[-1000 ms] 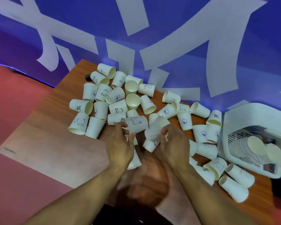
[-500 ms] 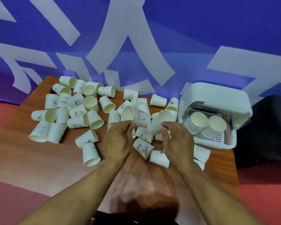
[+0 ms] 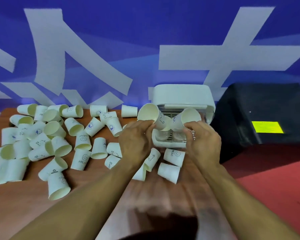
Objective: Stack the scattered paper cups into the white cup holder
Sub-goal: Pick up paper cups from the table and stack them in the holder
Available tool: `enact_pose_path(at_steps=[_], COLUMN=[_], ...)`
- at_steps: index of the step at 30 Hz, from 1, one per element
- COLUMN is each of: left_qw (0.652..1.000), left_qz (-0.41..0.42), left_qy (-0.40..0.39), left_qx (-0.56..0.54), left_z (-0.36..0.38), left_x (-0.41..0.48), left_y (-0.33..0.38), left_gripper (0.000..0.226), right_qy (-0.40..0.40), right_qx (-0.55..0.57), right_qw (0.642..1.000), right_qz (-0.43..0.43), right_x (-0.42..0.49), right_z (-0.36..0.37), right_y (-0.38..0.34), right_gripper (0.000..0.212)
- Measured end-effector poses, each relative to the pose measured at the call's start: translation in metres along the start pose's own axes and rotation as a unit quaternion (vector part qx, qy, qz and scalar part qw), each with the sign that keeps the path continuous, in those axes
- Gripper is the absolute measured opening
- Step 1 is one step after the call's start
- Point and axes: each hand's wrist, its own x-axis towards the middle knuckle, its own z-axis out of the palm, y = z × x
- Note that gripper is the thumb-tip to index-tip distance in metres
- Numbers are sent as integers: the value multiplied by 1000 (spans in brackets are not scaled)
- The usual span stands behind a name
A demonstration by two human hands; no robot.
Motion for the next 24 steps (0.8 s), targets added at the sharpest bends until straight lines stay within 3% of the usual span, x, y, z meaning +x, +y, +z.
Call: enact_pose_path(at_steps=[24], left_qw=[986], left_qz=[22], left_qy=[-143], left_qx=[78], left_z=[70], left_x=[20], left_y=[1], left_gripper=[8], right_qy=[-135], right_qx=[-44], right_qw=[989], right_qz=[37], right_x=[27], right_z=[49], right_y=[68], right_gripper=[14])
